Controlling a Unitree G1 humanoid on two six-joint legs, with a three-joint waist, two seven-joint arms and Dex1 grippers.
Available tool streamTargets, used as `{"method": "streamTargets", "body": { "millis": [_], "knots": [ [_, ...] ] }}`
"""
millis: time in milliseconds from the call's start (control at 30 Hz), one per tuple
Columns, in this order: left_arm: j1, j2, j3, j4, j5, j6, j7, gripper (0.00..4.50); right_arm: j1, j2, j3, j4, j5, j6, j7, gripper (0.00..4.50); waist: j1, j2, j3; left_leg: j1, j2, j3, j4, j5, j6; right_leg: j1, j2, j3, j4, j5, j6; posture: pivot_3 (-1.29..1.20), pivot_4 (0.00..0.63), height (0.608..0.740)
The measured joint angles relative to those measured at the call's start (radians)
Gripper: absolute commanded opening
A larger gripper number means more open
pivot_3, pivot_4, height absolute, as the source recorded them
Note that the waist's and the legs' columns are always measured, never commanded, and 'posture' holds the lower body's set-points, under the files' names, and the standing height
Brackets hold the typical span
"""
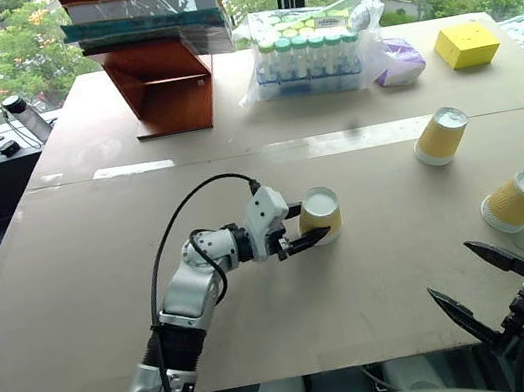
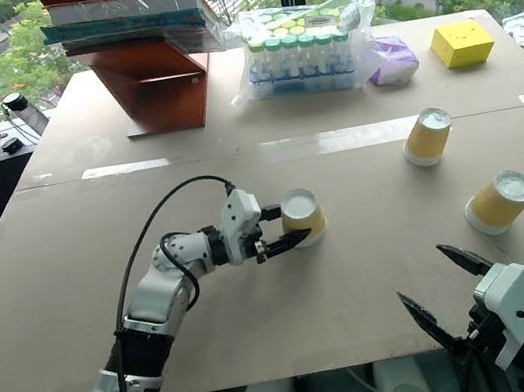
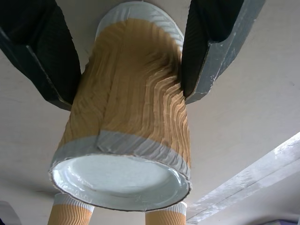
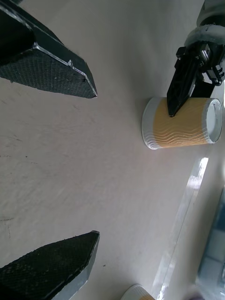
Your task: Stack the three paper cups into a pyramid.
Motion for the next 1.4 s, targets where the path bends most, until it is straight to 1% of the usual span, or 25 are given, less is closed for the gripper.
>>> {"method": "streamTargets", "body": {
  "millis": [133,233,300,467,500,567,600,733,833,900,967,1033,1100,1200,1400],
  "knots": [
    [-0.026,-0.01,0.008,0.063,0.003,-0.046,0.0,2.34,0.012,0.009,0.019,-0.019,-0.015,-0.003,-0.017,4.5,-0.002,0.0,0.0,0.0,0.0,0.0,0.0,0.0,0.0,0.0,0.0,0.0,0.0,0.0,0.0,0.0,0.15,0.74],
    [-0.068,-0.01,0.039,0.136,0.007,-0.068,0.029,2.34,0.01,0.013,0.027,-0.026,-0.026,-0.002,-0.035,4.5,-0.002,0.0,0.0,0.001,0.0,0.0,0.0,0.0,0.0,0.0,0.0,0.0,0.001,0.0,0.0,0.0,0.15,0.74],
    [-0.11,-0.009,0.077,0.196,0.023,-0.074,0.067,2.34,0.0,0.013,0.04,-0.027,-0.032,0.003,-0.049,4.5,-0.002,0.0,0.0,0.0,0.0,0.0,0.001,0.0,0.0,0.0,0.001,-0.001,0.001,0.0,0.0,0.0,0.15,0.74],
    [-0.147,-0.037,0.083,0.258,0.041,-0.098,0.095,2.34,-0.04,0.012,0.048,-0.027,-0.033,0.025,-0.075,4.5,0.001,0.0,0.0,-0.001,-0.001,0.0,0.001,0.0,0.0,0.0,0.0,-0.001,0.0,0.001,0.001,0.0,0.15,0.74],
    [-0.15,-0.039,0.083,0.262,0.041,-0.097,0.096,3.27,-0.043,0.011,0.048,-0.027,-0.032,0.032,-0.078,4.5,0.001,0.0,0.0,-0.001,-0.001,0.0,0.001,0.0,0.0,0.0,0.0,-0.001,0.0,0.001,0.001,0.0,0.15,0.74],
    [-0.151,-0.037,0.091,0.263,0.043,-0.084,0.099,4.1,-0.047,0.011,0.043,-0.027,-0.032,0.04,-0.092,4.5,0.0,0.0,0.0,0.0,-0.001,0.0,0.001,0.0,0.0,0.0,0.0,-0.001,0.001,0.001,0.001,0.0,0.15,0.74],
    [-0.147,-0.035,0.092,0.265,0.044,-0.072,0.099,4.43,-0.05,0.011,0.038,-0.027,-0.032,0.041,-0.097,4.5,-0.001,0.0,0.0,0.0,-0.001,0.0,0.001,0.0,0.0,0.0,0.0,-0.001,0.001,0.001,0.001,0.0,0.15,0.74],
    [-0.122,-0.034,0.109,0.243,0.028,-0.04,0.088,4.43,-0.075,0.028,0.021,-0.028,-0.035,0.061,-0.147,4.5,-0.004,0.0,0.0,-0.001,0.0,-0.001,0.001,0.0,0.0,0.0,0.0,-0.001,0.001,0.001,0.001,0.0,0.15,0.74],
    [-0.051,0.031,0.159,0.125,-0.06,0.041,0.032,4.43,-0.105,0.068,0.001,-0.028,-0.043,0.099,-0.223,4.5,-0.014,0.0,0.0,0.0,0.002,-0.002,0.0,0.0,0.0,-0.001,0.0,0.0,0.001,0.001,0.001,0.0,0.15,0.74],
    [0.014,0.103,0.208,0.026,-0.132,0.116,-0.024,4.43,-0.114,0.088,-0.02,-0.03,-0.051,0.139,-0.275,4.5,-0.021,0.0,0.0,0.0,0.003,-0.002,-0.001,0.0,0.0,-0.001,0.0,-0.001,0.001,0.0,0.001,0.0,0.15,0.74],
    [0.112,0.2,0.251,-0.081,-0.213,0.18,-0.114,4.43,-0.139,0.124,-0.047,-0.021,-0.099,0.197,-0.364,4.5,-0.027,0.001,0.0,0.0,0.003,-0.001,-0.002,0.0,0.0,-0.001,-0.001,0.0,0.001,0.0,-0.001,0.0,0.15,0.74],
    [0.2,0.277,0.27,-0.171,-0.276,0.218,-0.211,4.43,-0.182,0.162,-0.085,0.018,-0.143,0.232,-0.446,4.5,-0.026,0.001,0.0,0.0,0.003,0.0,-0.001,0.0,0.0,-0.001,-0.002,0.001,0.0,-0.001,-0.003,0.0,0.15,0.74],
    [0.253,0.324,0.271,-0.248,-0.321,0.234,-0.287,4.43,-0.233,0.193,-0.109,0.053,-0.154,0.261,-0.5,4.5,-0.019,0.002,0.001,0.0,0.003,-0.001,-0.001,0.0,0.0,-0.001,-0.003,0.0,-0.001,-0.002,-0.003,0.0,0.15,0.74],
    [0.256,0.335,0.269,-0.336,-0.364,0.258,-0.327,4.43,-0.315,0.201,-0.113,0.076,-0.161,0.305,-0.54,4.5,-0.005,0.003,0.001,0.0,0.003,0.0,0.0,0.0,0.0,-0.001,-0.003,0.001,0.0,-0.001,-0.003,0.0,0.15,0.74],
    [0.241,0.325,0.267,-0.389,-0.383,0.277,-0.308,4.43,-0.468,0.206,-0.151,0.148,-0.115,0.422,-0.584,4.5,-0.009,0.004,0.002,0.0,0.002,0.0,-0.001,0.0,0.0,-0.001,-0.001,0.001,0.001,-0.001,-0.003,0.0,0.15,0.74]
  ]
}}
